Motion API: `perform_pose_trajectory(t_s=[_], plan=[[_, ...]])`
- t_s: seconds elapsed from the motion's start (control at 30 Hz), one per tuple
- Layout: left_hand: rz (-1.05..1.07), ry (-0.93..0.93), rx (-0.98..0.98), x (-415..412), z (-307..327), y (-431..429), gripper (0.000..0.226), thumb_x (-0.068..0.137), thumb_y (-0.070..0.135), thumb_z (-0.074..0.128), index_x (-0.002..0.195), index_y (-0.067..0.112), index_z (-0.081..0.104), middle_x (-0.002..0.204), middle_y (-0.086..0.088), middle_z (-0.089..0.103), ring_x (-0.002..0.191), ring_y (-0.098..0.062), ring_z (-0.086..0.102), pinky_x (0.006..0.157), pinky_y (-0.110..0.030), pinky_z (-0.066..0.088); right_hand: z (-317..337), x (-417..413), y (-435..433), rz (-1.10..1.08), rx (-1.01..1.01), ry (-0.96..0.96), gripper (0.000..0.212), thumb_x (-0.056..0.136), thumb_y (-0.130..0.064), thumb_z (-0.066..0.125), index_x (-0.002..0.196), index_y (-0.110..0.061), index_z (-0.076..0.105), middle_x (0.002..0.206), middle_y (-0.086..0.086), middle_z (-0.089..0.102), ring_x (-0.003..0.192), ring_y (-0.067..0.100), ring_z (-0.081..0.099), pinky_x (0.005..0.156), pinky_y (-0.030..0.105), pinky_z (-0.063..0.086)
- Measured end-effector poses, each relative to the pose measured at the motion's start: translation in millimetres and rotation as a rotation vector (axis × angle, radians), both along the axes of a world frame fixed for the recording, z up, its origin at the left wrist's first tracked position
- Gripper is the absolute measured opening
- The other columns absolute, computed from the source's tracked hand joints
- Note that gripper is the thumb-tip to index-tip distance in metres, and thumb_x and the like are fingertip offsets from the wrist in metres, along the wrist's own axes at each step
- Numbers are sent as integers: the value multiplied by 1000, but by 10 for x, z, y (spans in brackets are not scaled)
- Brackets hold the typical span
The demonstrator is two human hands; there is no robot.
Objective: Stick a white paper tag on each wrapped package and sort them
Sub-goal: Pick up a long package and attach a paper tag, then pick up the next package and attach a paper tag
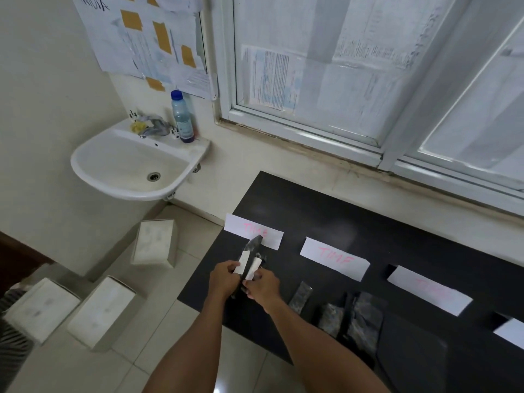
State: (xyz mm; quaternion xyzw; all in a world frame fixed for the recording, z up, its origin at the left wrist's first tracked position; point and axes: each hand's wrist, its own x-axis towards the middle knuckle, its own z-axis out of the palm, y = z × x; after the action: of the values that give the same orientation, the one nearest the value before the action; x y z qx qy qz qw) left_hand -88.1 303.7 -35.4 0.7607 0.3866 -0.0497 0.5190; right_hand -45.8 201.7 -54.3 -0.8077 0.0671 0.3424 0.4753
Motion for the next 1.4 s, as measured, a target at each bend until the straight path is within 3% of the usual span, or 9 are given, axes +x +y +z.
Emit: perform_pose_trajectory(t_s=[0.17,0.4,0.5,0.57,0.67,0.8,1.0,1.27,1.4], plan=[[-15,-6,43,15,-18,-52,42,79,-2,55,119,9,64,118,-13,66,105,-26,62,83,-28,48,44,4,-81,-11,6,-9,17,82,-6,71,97,-11,65,89,8,66,71,23,68,71,40,61],[-12,-21,145,162,-14,-186,47,73,3,61,119,13,65,125,-11,61,112,-27,58,91,-37,51,-10,73,-286,-104,-9,20,41,80,-6,73,118,-9,57,101,20,67,62,20,63,64,33,60],[-34,-90,291,255,51,-342,39,73,8,67,111,17,69,130,-6,57,122,-25,51,100,-44,47,-195,179,-419,-139,-68,-14,50,77,-18,76,122,-6,57,108,17,68,88,27,68,83,40,58],[-105,-182,302,330,73,-480,35,75,5,64,106,19,69,127,0,60,120,-20,54,99,-35,48,-91,209,-564,-146,-149,-49,50,80,-22,73,125,-5,57,117,11,65,108,28,63,99,38,49],[-254,-155,136,446,-8,-720,39,78,-2,52,109,15,69,117,-2,68,112,-19,62,94,-26,48,67,237,-823,-205,-231,-88,37,86,-14,63,121,-2,59,122,13,63,115,29,57,95,28,43],[-392,66,10,502,-253,-1066,44,82,-3,48,122,7,64,129,-9,62,123,-23,56,102,-25,39,29,236,-1064,-294,-258,-53,38,85,-14,57,121,-2,55,121,19,61,112,33,57,91,32,44],[-387,194,-101,491,-544,-1349,19,80,4,48,69,15,58,98,-17,70,85,-25,63,72,-30,46,-38,225,-1252,-204,-217,112,42,85,-15,52,126,-8,45,123,17,57,109,31,57,84,32,47],[-249,189,-172,481,-456,-1385,19,72,6,46,54,13,49,60,-4,52,58,-18,48,53,-25,37,-66,192,-1287,-242,-104,97,35,82,-9,47,117,-9,50,113,16,60,95,26,56,76,29,46],[-151,152,-160,474,-403,-1382,23,70,2,45,51,14,49,55,-5,50,54,-19,47,53,-27,39,-76,210,-1288,-267,-75,57,50,77,-11,51,127,-14,51,115,13,63,102,29,60,89,38,52]])
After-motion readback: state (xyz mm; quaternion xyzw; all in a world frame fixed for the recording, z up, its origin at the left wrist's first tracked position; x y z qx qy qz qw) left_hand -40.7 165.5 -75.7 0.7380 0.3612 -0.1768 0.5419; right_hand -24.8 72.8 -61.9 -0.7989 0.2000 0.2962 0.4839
